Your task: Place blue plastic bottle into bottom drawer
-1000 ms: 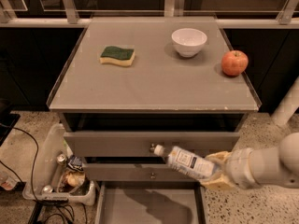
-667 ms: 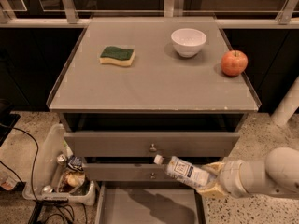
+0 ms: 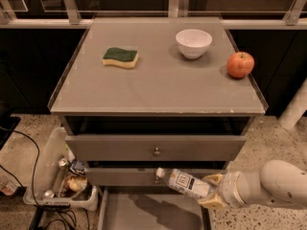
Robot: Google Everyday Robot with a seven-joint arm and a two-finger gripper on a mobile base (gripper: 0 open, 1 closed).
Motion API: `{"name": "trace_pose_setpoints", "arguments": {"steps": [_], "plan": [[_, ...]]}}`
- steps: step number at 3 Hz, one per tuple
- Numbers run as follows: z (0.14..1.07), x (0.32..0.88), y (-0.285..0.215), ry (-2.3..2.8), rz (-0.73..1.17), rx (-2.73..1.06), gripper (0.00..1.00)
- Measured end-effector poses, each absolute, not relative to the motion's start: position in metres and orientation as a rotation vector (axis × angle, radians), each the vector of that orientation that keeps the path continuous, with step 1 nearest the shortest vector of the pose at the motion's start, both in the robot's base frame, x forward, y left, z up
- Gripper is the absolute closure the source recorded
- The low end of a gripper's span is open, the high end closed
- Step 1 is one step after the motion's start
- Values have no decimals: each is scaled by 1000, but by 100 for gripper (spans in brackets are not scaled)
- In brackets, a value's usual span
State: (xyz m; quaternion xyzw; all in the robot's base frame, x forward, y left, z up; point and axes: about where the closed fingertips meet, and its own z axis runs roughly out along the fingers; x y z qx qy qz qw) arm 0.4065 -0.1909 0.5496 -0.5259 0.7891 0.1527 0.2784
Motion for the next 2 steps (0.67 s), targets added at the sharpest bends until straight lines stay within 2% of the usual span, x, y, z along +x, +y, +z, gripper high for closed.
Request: {"name": "trace_pose_setpoints", "arguments": {"steps": [2], "plan": [[465,408,-160,2154,537,-1413,100]]}}
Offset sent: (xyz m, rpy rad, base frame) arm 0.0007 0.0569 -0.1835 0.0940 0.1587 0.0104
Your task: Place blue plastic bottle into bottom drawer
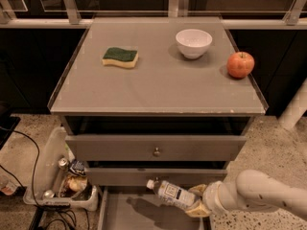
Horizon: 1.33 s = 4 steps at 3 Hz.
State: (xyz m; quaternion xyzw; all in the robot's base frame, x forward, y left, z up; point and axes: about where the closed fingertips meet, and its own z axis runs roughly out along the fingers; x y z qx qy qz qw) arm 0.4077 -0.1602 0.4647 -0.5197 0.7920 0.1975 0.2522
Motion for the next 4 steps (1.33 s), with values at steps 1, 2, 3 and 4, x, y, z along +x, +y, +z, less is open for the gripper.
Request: {"name": "trace_pose_setpoints", "arguments": {"steps": [1,2,3,4], "plan": [[388,399,-150,2196,548,-1367,100],[321,393,-142,2233,567,-1362,100],[321,393,-142,2233,567,-1362,100],[305,398,-141,2247,593,-1335,100]]}}
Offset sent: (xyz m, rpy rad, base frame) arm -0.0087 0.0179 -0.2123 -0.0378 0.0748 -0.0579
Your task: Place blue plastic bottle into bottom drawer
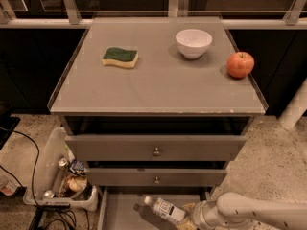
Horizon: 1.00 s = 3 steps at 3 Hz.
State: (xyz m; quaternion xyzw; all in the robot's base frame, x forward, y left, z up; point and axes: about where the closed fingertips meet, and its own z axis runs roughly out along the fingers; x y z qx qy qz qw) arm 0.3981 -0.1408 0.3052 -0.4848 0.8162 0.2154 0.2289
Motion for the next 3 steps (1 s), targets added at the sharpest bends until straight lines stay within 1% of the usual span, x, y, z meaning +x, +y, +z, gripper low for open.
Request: {"name": "trace_pose_setpoints", "arguments": {"steps": [2,3], "plan": [[246,420,-149,2195,689,-1249,100],[220,430,-159,2167,694,-1205,100]]}}
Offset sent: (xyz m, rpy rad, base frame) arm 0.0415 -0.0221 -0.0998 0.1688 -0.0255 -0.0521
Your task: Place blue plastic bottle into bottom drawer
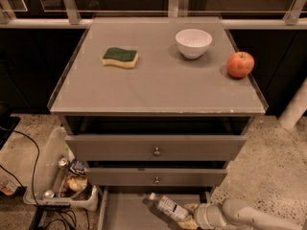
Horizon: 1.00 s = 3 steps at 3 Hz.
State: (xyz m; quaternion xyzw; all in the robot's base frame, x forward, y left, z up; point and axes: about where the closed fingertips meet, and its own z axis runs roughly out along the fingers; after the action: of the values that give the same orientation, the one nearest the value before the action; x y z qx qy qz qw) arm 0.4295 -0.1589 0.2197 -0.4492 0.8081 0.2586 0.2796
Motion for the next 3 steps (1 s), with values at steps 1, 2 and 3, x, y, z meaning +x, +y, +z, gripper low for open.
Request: {"name": "trace_pose_setpoints", "arguments": {"steps": [1,2,3], "plan": [[199,437,-166,2139,679,-1158,100],[180,442,-168,2115,650,-1105,100],[160,441,-165,2108,629,-1074,100]]}}
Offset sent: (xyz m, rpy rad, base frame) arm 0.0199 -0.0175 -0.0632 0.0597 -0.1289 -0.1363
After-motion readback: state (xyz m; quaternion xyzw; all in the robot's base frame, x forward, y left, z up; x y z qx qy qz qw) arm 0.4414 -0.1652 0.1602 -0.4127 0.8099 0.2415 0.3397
